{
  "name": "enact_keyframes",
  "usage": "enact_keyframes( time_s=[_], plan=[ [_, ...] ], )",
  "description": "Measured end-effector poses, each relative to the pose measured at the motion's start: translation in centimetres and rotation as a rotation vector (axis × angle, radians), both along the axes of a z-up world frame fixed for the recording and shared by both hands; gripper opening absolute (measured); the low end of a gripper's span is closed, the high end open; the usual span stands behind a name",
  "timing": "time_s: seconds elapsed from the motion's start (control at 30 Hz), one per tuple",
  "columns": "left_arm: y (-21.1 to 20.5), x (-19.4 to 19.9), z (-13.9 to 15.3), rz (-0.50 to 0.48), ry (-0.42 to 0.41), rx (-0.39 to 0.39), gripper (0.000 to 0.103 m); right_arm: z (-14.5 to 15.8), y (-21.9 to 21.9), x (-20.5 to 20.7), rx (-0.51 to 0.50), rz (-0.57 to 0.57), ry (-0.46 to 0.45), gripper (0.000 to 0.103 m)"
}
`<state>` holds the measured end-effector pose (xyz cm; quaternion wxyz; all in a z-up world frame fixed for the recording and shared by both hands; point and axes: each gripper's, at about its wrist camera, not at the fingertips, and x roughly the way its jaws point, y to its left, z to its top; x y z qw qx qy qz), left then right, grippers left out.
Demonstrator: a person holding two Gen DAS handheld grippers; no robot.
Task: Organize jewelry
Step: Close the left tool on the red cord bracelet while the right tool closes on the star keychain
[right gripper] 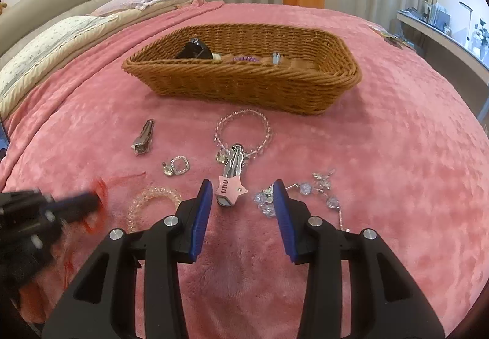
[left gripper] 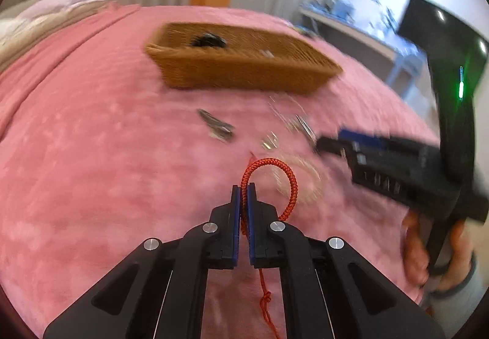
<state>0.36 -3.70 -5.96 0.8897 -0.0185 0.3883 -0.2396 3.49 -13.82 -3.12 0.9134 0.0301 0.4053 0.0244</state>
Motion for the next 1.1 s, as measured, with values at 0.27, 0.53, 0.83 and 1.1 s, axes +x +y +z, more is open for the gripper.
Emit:
enact_keyframes(
  time_s=[0.27,0.53,0.83,1.1],
  plan=[
    [1.7,0.3,0.6,0.107,-0.055,-0.037,0.002,0.1,0.2,2.1,0.036,-0.008,0.01,0.038],
    [1.7,0.6,0.4,0.086,-0.043,-0.05,0.002,-1.0,1.5,2.5,-0.028,0.014,0.078,0.027],
    [2.0,0.1,0.7,0.08,-0.068,-0.069,0.002,-0.1,1.6,1.3,-0.015,0.033,0.024,0.021],
    [2.4,0.1,5.3,0.06,-0.146,-0.139,0.002,4.2,0.5,-0.2,0.056,0.038,-0.086,0.021]
  ],
)
